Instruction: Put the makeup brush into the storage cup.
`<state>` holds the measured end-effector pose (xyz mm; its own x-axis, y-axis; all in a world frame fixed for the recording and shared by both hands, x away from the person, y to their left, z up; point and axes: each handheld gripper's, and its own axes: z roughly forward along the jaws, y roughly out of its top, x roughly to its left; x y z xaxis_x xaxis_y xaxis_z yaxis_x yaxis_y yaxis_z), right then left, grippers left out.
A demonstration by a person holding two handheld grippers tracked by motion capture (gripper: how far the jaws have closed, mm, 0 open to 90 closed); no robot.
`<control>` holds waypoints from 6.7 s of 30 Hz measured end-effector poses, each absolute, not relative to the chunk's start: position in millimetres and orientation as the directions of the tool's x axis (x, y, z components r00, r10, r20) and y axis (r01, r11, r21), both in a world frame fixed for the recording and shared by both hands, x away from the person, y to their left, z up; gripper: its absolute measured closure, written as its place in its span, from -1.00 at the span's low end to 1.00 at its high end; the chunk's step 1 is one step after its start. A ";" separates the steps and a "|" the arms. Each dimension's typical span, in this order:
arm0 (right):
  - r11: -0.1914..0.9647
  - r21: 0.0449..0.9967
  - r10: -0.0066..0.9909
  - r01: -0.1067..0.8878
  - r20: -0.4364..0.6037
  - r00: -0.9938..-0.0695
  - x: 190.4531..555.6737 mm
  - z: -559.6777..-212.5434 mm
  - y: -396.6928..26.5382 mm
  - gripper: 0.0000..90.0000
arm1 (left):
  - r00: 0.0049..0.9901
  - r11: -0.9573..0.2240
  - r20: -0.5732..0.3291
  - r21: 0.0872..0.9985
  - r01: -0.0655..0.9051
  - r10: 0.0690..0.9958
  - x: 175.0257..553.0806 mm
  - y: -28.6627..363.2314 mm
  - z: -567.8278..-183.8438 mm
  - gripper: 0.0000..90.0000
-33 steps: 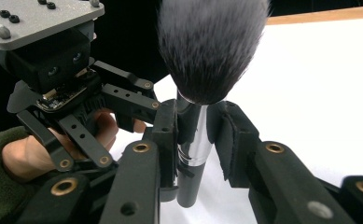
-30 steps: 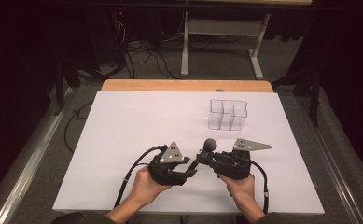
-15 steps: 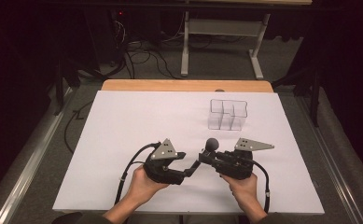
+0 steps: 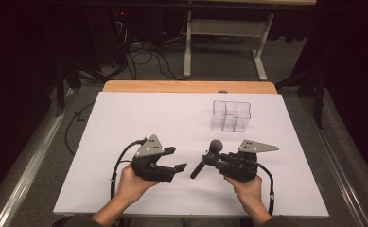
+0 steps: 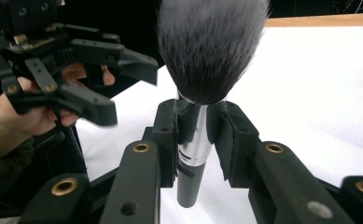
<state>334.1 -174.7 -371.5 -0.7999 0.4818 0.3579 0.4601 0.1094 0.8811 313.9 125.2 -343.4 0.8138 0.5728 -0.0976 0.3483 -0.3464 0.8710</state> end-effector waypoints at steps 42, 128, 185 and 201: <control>0.123 0.876 0.499 0.467 0.352 -0.792 335.0 -369.8 -178.1 0.62 | 0.620 -0.145 -0.126 0.918 0.369 0.775 315.6 226.5 -343.6 -0.27; 0.190 0.896 0.662 0.402 0.186 -0.726 354.0 -312.2 -236.7 0.62 | 0.563 -0.067 -0.170 0.924 0.376 0.809 312.0 237.1 -381.2 -0.29; 0.170 0.898 0.762 0.406 0.141 -0.632 402.3 -277.8 -250.8 0.62 | 0.569 -0.077 -0.169 0.921 0.383 0.805 312.0 235.9 -382.4 -0.28; 0.149 0.895 0.791 0.420 0.147 -0.594 416.9 -276.4 -255.3 0.62 | 0.571 -0.078 -0.169 0.921 0.381 0.803 312.0 235.4 -382.2 -0.28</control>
<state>416.9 -255.3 -276.4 -0.5938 0.7910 0.1475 0.4204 0.1487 0.8951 312.0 235.4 -382.2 0.5713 0.8032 -0.1686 0.3811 -0.0776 0.9213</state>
